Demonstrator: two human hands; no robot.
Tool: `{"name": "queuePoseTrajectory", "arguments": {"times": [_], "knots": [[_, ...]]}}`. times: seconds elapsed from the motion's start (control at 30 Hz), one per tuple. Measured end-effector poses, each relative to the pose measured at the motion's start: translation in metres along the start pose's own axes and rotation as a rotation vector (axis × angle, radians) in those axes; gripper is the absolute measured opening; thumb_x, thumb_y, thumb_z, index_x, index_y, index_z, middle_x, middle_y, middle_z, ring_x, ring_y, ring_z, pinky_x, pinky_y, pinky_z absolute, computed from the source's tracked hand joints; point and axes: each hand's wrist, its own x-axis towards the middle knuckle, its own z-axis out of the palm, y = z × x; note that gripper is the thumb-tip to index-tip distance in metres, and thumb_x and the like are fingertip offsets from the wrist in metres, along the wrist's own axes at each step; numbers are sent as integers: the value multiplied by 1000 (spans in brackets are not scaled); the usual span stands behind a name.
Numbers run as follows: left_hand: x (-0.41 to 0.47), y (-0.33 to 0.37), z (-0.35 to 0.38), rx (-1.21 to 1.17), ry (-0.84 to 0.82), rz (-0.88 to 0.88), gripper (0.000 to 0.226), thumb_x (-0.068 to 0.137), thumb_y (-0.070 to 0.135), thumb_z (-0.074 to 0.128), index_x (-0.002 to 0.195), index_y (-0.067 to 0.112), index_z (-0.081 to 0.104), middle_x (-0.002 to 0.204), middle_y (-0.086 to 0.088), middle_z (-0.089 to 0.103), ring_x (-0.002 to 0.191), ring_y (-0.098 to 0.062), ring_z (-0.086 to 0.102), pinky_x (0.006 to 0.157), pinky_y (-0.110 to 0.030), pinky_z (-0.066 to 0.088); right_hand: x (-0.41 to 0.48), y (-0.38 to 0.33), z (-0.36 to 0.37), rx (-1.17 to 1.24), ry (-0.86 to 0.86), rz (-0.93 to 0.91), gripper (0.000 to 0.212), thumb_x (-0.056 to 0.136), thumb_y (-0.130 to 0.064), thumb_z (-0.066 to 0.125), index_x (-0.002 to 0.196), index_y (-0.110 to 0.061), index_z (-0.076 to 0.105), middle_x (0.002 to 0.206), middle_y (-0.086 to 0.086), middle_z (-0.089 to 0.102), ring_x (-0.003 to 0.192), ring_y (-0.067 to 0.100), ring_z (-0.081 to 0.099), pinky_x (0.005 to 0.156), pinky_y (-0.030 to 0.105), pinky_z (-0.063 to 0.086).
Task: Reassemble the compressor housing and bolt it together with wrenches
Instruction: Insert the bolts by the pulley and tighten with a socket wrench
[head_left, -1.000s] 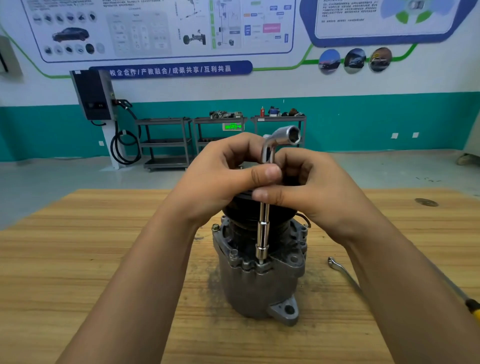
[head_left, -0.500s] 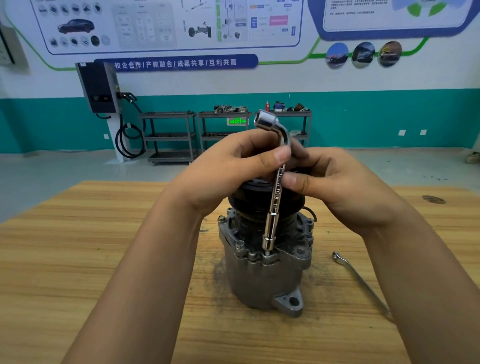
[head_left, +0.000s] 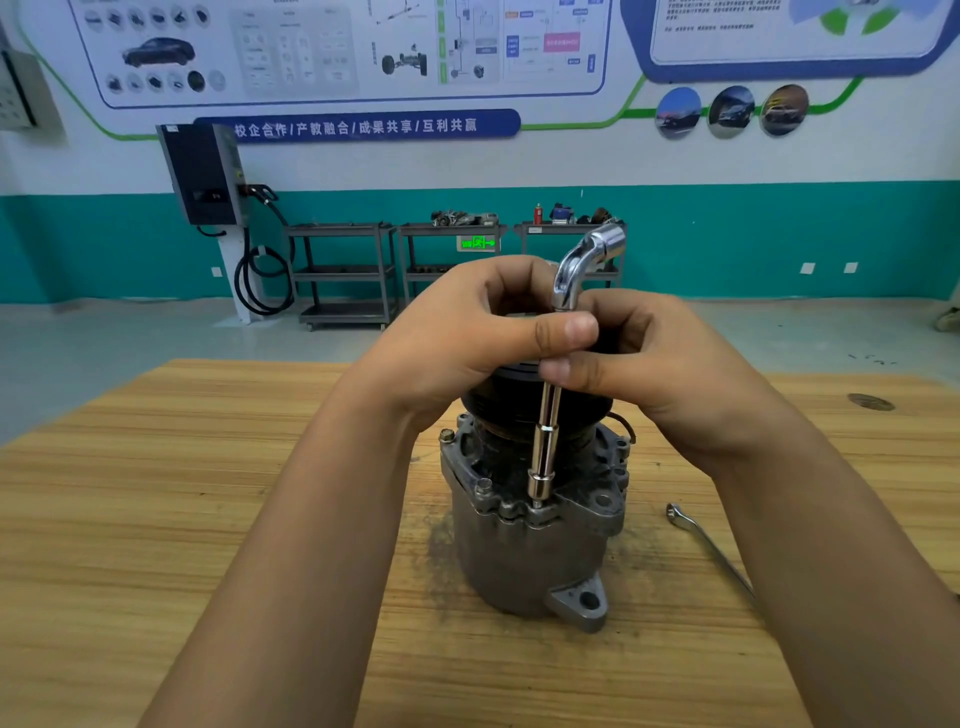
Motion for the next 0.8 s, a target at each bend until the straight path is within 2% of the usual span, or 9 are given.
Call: {"name": "queuePoseTrajectory", "arguments": {"times": [0.07, 0.13, 0.23, 0.33, 0.4, 0.5, 0.6, 0.67, 0.8], "knots": [[0, 0, 0, -12, 20, -2, 46, 68, 18, 69, 95, -15, 53, 82, -4, 59, 80, -18, 57, 73, -25, 49, 0, 1, 1, -18, 23, 16, 30, 57, -38, 78, 79, -19, 69, 75, -5, 67, 80, 14, 64, 76, 35, 51], [0, 0, -1, -40, -1, -7, 35, 70, 16, 67, 88, -12, 53, 85, -5, 58, 81, -18, 56, 73, -24, 48, 1, 1, 1, -18, 28, 26, 32, 56, -40, 77, 79, -20, 69, 76, -5, 66, 79, 15, 63, 76, 37, 50], [-1, 1, -2, -31, -34, 4, 45, 76, 14, 61, 97, -24, 50, 81, 4, 62, 81, -14, 58, 75, -21, 48, -1, 0, 0, -19, -31, 19, 21, 63, -30, 78, 83, -31, 74, 79, -9, 70, 81, 7, 66, 73, 25, 50], [-1, 1, -2, 7, -38, -7, 45, 81, 16, 56, 102, -24, 51, 88, 6, 63, 88, -13, 58, 79, -22, 47, -2, -1, -4, -2, -80, 24, 24, 69, -20, 72, 92, -27, 74, 89, -3, 73, 89, 10, 68, 79, 23, 53], [-1, 0, -2, 9, -36, -36, 34, 82, 16, 53, 95, -15, 59, 92, 8, 64, 90, -13, 58, 80, -22, 47, -2, -1, -6, 18, -111, 27, 26, 71, -16, 69, 95, -23, 74, 91, -2, 73, 93, 11, 67, 83, 23, 52], [-1, -1, -3, -29, -47, -65, 21, 84, 15, 51, 81, 17, 72, 94, 2, 66, 92, -17, 60, 79, -21, 48, -3, -1, -8, 64, -139, 35, 26, 72, -12, 67, 96, -20, 75, 93, -4, 73, 96, 10, 66, 84, 21, 49], [-2, 1, -4, -42, -84, -57, 22, 85, 16, 51, 82, 21, 72, 94, 4, 69, 94, -10, 64, 80, -19, 48, -3, -1, -8, 71, -120, 44, 23, 70, -15, 69, 92, -19, 76, 91, -4, 73, 96, 12, 66, 85, 23, 49], [-2, 1, -4, -23, -73, -56, 17, 82, 20, 55, 87, 15, 71, 93, 4, 69, 93, -10, 65, 81, -19, 48, -2, -2, -6, 36, -110, 42, 20, 69, -18, 70, 87, -23, 77, 88, -5, 73, 93, 11, 67, 83, 24, 50], [-1, 0, -3, 0, -10, -31, 52, 76, 21, 62, 104, -21, 52, 90, -12, 64, 85, -10, 65, 78, -22, 50, -2, -3, -4, -12, -70, 47, 15, 64, -24, 74, 80, -24, 76, 81, -8, 71, 84, 8, 67, 77, 29, 50]]}}
